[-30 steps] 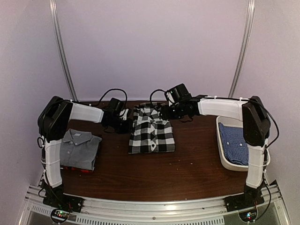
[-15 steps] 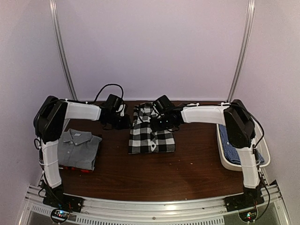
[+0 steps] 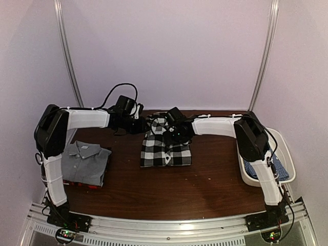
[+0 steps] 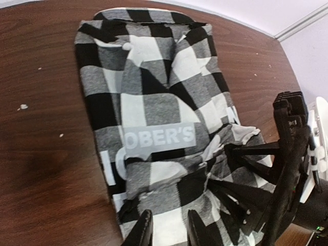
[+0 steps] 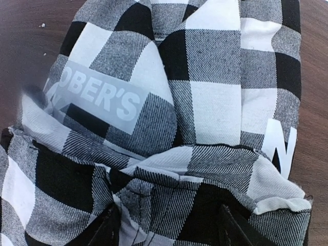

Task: Fold and stack the long sleeve shirts
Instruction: Smooth out the 2/3-rectangle-folded shirt at the center of the board.

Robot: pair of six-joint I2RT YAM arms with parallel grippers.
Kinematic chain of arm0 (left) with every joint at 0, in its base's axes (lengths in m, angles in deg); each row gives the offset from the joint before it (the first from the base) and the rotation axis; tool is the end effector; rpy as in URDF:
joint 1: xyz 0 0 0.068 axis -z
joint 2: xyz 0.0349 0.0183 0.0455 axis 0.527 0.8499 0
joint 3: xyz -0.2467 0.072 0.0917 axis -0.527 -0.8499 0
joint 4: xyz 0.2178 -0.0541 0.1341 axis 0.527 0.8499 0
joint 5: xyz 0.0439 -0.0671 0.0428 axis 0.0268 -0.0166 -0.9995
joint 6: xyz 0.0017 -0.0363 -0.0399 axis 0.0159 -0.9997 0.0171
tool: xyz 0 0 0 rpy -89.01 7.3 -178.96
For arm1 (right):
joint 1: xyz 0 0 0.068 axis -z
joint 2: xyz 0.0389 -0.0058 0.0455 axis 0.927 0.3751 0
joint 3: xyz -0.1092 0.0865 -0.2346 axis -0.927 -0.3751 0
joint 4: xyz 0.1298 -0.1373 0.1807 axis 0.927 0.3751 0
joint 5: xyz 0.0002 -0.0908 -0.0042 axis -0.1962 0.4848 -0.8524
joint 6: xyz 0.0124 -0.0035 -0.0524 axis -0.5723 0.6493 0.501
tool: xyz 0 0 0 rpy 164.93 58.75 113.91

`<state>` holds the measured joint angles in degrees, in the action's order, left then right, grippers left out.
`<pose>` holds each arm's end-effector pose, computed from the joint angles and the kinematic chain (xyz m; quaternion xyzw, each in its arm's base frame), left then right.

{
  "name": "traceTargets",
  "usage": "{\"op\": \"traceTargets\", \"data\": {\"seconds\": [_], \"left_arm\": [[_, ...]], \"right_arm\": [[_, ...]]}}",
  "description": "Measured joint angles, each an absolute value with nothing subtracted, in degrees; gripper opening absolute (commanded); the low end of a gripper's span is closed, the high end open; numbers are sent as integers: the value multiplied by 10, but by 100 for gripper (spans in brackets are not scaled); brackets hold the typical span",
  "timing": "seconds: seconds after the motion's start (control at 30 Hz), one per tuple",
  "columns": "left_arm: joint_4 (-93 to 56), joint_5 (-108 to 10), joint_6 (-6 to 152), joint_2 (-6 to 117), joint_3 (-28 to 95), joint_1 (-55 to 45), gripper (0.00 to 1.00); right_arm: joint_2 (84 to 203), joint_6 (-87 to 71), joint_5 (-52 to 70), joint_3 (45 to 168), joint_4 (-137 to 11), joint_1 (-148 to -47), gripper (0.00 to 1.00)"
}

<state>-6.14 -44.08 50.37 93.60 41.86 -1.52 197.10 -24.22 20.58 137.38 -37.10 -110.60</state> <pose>0.3786 -0.2304 0.1949 0.0166 0.9146 -0.2965 0.2743 0.3795 0.3461 0.1524 -0.1501 0.9390 0.1399 0.2758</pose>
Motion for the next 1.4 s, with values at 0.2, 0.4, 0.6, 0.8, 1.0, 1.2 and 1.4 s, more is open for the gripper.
{"op": "traceTargets", "data": {"seconds": [0.2,0.4,0.6,0.8,1.0,1.2,1.4], "left_arm": [[-88,-416,488,985,467,2,23],[-93,-405,481,1046,501,4,22],[-83,-408,479,1096,539,2,21],[-76,-411,479,1115,555,-1,21],[-74,-415,479,1115,556,-1,20],[-55,-418,479,1117,568,-1,21],[-36,-426,479,1115,596,-2,24]], "right_arm": [[1918,-243,198,1361,-359,-1097,62],[1830,-241,196,1312,-374,-1076,50],[1821,-239,190,1258,-387,-1062,39],[1862,-235,173,1254,-396,-1052,35],[1915,-234,151,1260,-409,-1039,36],[1915,-235,147,1261,-407,-1036,54],[1892,-234,148,1257,-391,-1036,60]]}}
